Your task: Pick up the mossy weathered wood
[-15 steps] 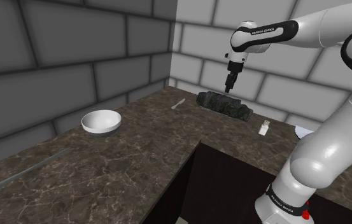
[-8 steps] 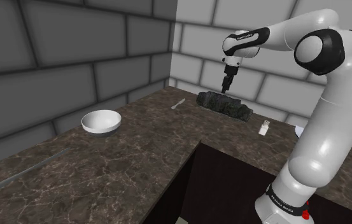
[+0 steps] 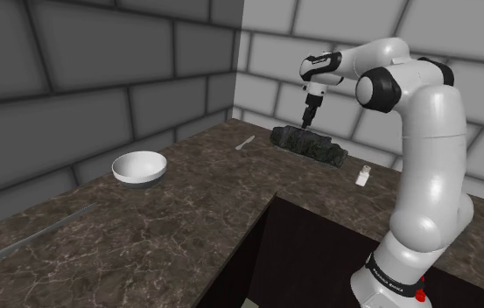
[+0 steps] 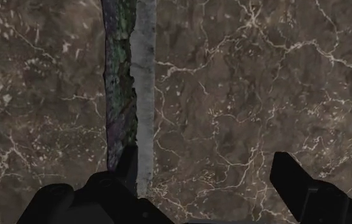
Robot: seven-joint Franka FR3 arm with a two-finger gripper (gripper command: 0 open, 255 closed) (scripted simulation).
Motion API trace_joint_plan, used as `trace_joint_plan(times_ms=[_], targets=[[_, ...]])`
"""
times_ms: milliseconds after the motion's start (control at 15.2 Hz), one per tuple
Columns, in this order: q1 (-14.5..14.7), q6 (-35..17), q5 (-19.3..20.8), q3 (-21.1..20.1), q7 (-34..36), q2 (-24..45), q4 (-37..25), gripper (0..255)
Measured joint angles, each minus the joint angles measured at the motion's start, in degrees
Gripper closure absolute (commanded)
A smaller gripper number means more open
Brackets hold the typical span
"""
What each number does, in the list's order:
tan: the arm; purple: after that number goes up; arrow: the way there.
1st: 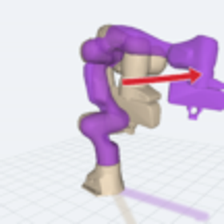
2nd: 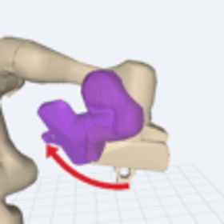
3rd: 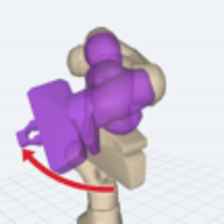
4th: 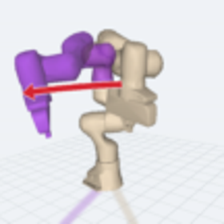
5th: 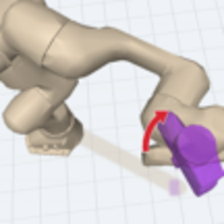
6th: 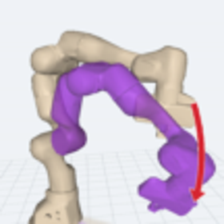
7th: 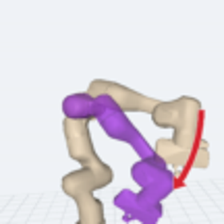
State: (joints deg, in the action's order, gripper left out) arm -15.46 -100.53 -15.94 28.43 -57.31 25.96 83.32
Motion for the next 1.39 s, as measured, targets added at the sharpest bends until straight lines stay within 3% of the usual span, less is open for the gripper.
trace_joint_plan(times_ms=[330,462,858,924,1386], targets=[[-8.16,6.55,-5.50,-2.35,-2.19,14.99,-19.75,0],[-9.62,7.50,-6.32,-2.94,-2.30,17.95,-23.49,0],[-9.44,3.83,-6.87,-3.24,-3.21,19.20,-20.75,0],[-9.42,3.58,-6.89,-3.26,-3.27,19.26,-20.56,255],[-9.37,3.29,-6.92,-3.27,-3.31,19.28,-20.32,255]])
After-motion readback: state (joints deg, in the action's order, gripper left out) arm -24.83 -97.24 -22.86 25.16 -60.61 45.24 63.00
